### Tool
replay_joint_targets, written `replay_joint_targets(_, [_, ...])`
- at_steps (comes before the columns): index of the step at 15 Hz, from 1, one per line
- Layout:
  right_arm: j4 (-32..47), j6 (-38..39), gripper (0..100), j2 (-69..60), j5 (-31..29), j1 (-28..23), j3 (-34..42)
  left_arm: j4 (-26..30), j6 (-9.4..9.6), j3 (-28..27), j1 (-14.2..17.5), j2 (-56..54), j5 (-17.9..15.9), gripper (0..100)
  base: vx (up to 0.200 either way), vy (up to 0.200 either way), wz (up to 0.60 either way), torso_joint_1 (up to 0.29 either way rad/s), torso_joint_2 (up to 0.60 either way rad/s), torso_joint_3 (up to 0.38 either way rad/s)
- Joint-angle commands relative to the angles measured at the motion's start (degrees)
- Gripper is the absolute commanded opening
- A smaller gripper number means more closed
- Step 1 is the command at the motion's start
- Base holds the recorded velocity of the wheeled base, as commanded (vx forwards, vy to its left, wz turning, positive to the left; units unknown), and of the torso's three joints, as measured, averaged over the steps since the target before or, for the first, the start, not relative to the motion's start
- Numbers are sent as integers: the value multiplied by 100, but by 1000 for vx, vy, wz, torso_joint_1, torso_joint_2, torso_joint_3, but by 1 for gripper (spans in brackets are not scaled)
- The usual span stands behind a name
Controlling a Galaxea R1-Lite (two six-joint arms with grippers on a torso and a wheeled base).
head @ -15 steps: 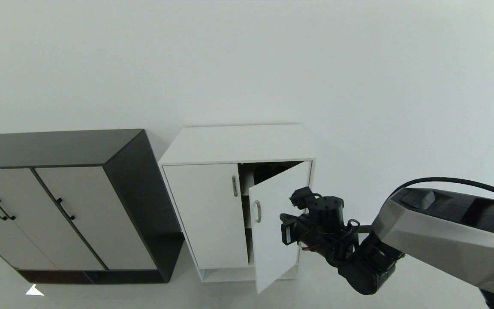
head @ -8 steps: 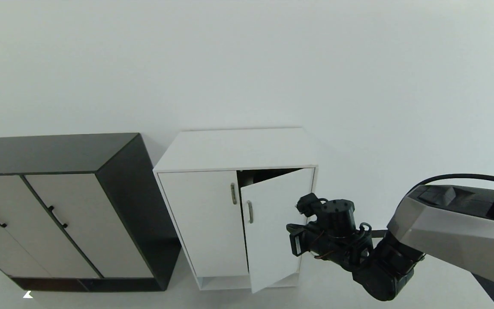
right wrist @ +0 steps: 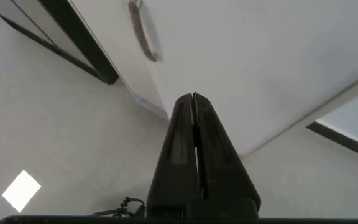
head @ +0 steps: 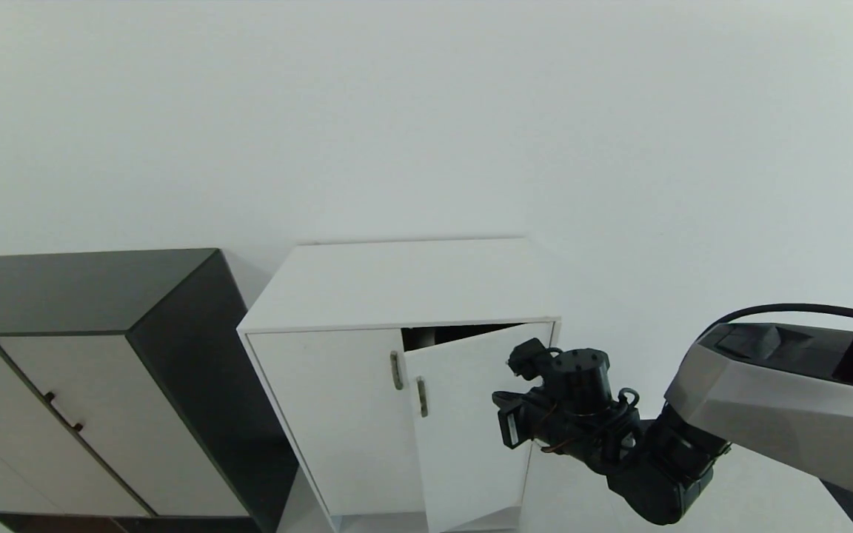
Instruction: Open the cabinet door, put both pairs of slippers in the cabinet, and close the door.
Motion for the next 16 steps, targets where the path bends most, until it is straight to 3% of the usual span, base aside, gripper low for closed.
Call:
replay_joint_targets(1, [-4,2,0,94,1,-3,-51,0,-4,0,0,4,1,0,0,0,0,0,0,0])
replay_joint_targets(6, [-13,2,0,305,-7,-12,-359,0,-4,0,0,4,1,0,0,0,0,0,0,0])
replay_joint_targets(13, [444,11,0,947,-51,-205,-1853,0,-13,0,0,4,1,0,0,0,0,0,0,0])
replay_joint_targets(16, [568,11,0,1043,-51,-328,-2002,0,-13,0,0,4,1,0,0,0,0,0,0,0])
